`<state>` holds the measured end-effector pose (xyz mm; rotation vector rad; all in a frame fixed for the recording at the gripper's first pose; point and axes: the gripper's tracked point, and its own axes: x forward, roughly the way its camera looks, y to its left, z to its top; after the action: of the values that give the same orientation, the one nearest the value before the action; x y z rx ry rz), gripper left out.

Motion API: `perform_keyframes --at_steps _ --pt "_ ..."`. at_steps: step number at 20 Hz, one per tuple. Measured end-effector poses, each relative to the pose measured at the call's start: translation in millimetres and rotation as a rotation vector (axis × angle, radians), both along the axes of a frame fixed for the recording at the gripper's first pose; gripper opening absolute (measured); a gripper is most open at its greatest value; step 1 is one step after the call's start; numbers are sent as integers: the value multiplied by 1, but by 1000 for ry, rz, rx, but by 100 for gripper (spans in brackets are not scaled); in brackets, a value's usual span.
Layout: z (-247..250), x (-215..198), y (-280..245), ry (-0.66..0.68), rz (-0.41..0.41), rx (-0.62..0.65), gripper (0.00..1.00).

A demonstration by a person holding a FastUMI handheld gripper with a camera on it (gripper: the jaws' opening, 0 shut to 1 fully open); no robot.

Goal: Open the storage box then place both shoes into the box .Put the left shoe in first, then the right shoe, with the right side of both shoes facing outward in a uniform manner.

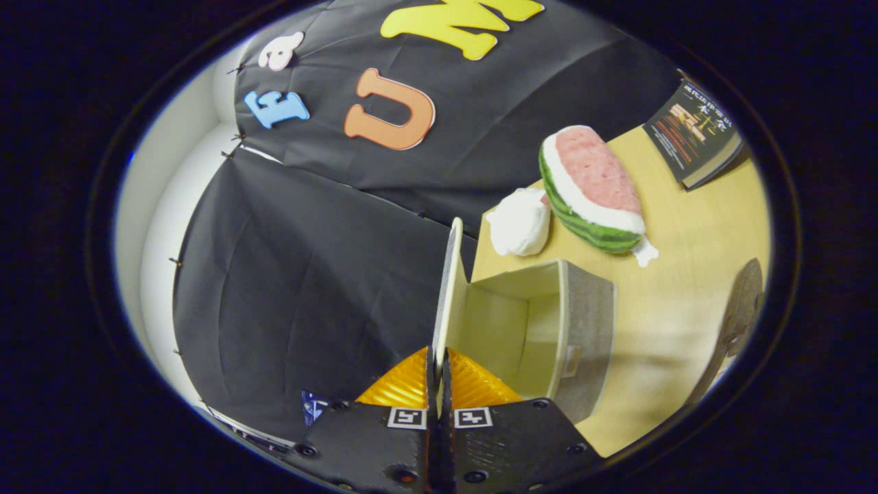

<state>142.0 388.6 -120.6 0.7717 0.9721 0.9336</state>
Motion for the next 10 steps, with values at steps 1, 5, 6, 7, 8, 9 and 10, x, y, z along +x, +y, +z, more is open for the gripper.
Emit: perform_keyframes --at_steps 1,5,6,7,8,9,10 --pt "10 -4 10 1 6 14 0" --pt "37 -15 57 -9 36 26 0" --pt "46 -17 68 -9 46 26 0" --pt "50 -22 85 -12 50 25 0" --pt "55 -25 101 -17 59 20 0" --pt "56 -28 115 -22 64 7 0" --pt "58 -30 129 -26 66 -6 0"
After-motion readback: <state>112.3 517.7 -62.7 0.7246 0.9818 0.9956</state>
